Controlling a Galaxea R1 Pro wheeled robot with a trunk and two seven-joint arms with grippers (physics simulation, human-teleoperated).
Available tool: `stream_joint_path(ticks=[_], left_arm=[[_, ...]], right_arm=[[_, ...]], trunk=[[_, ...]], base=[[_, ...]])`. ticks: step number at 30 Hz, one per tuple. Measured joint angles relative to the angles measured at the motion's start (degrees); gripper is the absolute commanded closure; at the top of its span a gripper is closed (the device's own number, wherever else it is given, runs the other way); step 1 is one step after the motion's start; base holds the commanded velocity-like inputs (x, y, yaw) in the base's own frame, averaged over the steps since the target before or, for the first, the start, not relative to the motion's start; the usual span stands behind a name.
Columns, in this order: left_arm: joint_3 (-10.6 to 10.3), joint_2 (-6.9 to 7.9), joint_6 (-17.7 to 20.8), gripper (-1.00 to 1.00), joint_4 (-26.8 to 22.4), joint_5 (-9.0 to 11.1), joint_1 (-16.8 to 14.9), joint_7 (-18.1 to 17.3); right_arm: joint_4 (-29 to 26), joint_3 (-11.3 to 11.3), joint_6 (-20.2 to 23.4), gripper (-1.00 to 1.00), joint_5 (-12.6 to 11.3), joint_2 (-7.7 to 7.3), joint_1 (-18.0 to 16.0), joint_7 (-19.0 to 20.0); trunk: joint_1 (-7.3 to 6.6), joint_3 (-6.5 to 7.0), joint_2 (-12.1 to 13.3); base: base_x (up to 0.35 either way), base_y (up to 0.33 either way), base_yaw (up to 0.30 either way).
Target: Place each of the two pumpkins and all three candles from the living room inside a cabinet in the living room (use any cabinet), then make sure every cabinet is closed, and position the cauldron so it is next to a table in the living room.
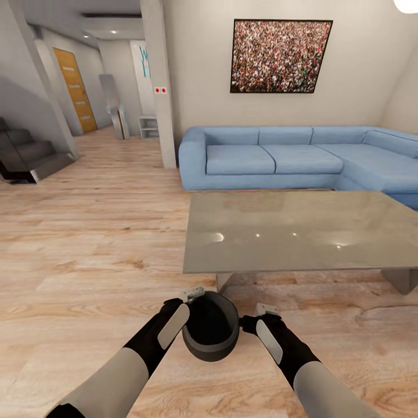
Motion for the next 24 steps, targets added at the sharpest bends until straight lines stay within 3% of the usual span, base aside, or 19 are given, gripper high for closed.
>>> stream_joint_path(ticks=[17, 24], left_arm=[[0.05, 0.0, 0.09, -1.0, 0.54, 0.15, 0.0, 0.18], [0.31, 0.0, 0.96, -1.0, 3.66, 0.27, 0.0, 0.5]], right_arm=[[0.07, -0.06, 0.16, -1.0, 0.07, 0.0, 0.0, 0.0], [0.16, -0.29, 7.12, -1.0, 0.04, -1.33, 0.0, -0.01]], trunk=[[-3.73, 3.05, 6.82], [-5.27, 4.31, 9.63]], base=[[0.0, 0.0, 0.0], [0.0, 0.0, 0.0]])
